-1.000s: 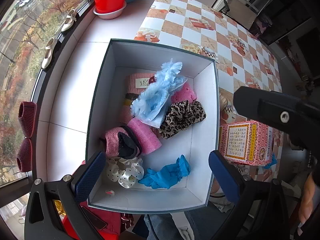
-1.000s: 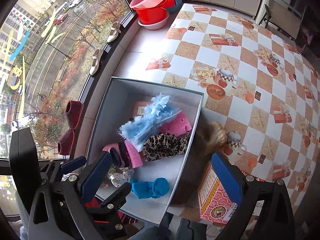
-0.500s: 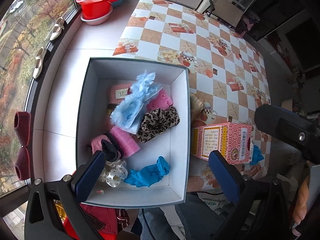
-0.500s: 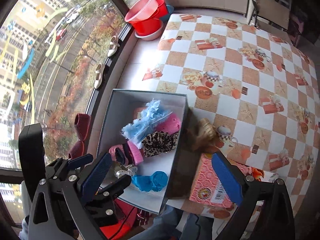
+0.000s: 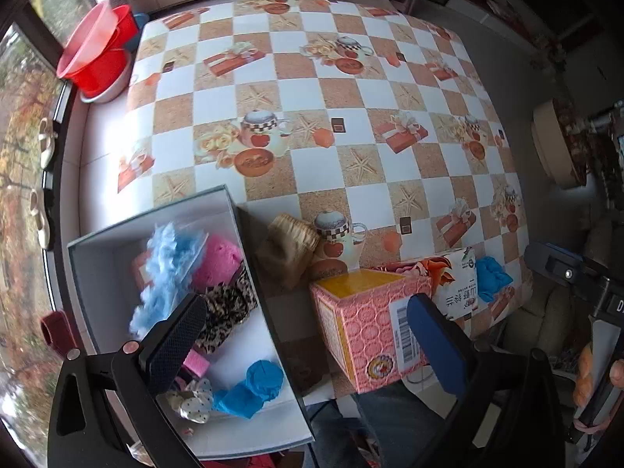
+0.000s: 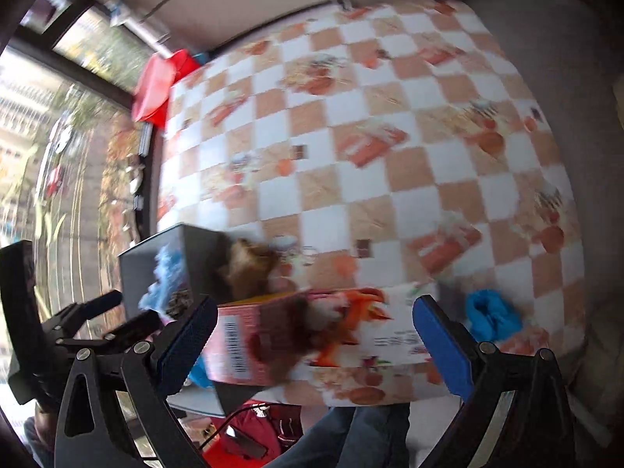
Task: Organize soft objects
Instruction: 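Move both tools back toward the beige knit sock and blue glove, then grasp the beige knit sock with the left tool while the right tool grasps the blue glove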
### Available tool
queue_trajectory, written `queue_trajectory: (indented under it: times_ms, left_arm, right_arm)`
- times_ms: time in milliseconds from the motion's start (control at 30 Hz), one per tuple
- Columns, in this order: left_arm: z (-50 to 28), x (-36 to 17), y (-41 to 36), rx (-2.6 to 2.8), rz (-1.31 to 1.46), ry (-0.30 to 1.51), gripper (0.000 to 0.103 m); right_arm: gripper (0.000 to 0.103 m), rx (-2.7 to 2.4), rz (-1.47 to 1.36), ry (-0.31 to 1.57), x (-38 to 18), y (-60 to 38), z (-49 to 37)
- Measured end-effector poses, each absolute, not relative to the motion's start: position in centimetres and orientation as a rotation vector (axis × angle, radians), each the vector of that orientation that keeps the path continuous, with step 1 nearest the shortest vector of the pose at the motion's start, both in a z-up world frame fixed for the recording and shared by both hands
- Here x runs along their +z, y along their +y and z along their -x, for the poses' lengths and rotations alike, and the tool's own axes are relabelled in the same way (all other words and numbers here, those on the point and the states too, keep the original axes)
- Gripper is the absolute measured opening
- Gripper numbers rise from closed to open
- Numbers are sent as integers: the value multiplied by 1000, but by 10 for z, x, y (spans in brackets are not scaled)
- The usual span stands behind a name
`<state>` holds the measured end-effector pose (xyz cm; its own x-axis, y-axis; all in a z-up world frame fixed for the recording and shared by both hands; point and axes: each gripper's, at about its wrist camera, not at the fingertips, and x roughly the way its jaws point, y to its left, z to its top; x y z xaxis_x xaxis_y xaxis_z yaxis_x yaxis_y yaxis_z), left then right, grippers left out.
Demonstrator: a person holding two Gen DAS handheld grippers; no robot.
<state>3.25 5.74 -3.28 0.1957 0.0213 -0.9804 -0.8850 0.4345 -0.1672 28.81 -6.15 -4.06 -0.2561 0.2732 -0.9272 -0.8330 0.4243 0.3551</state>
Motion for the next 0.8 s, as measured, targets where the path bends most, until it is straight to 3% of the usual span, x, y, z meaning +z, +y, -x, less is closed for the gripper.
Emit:
queue_trajectory:
  times_ms: [400,800]
  left_arm:
    - [-131,-130,110,592,799,1539,103]
    - [-150,-208,103,501,780,1817,103]
  right_arm:
    - [101,848,412,1665,-138,-119,-396]
    - [101,743,366,1782,-200,-145,-422]
